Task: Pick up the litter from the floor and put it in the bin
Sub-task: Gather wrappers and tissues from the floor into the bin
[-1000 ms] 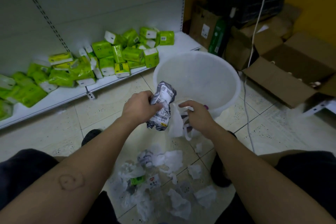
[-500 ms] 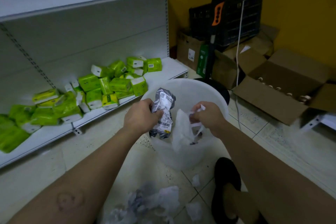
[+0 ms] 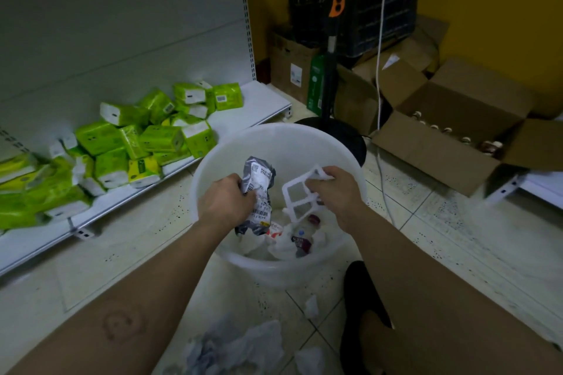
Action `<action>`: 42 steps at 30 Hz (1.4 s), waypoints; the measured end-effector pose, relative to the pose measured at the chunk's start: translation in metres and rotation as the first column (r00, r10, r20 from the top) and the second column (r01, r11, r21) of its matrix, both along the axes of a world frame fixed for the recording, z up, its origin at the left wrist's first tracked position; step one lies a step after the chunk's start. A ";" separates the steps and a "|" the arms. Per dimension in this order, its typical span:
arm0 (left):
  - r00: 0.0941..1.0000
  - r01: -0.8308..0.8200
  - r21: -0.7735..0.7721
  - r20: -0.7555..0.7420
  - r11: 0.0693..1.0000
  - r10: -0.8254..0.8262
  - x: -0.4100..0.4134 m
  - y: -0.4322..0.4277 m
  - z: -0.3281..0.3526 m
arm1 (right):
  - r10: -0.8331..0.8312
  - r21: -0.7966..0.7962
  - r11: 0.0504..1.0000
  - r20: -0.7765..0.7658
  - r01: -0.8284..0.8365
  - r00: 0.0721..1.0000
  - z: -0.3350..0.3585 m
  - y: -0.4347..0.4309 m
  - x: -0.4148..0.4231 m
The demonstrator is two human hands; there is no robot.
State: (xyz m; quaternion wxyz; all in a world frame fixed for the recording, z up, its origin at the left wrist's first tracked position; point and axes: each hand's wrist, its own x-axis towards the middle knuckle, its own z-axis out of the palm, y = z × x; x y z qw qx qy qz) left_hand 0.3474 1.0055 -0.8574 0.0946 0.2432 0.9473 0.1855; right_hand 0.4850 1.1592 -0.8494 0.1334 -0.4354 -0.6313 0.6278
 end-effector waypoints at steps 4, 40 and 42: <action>0.993 0.018 -0.001 0.118 1.000 -0.018 0.003 -0.002 -0.007 | 0.032 0.102 0.994 0.081 -0.041 0.996 -0.002 -0.005 0.000; 0.878 0.090 -0.338 0.471 0.937 0.086 0.102 -0.251 -0.146 | 0.643 -0.123 0.447 0.733 -0.886 0.223 -0.135 -0.186 0.075; 0.866 0.083 -0.349 0.489 0.933 0.106 0.096 -0.249 -0.168 | 0.668 -0.160 0.437 0.717 -0.885 0.200 -0.159 -0.190 0.068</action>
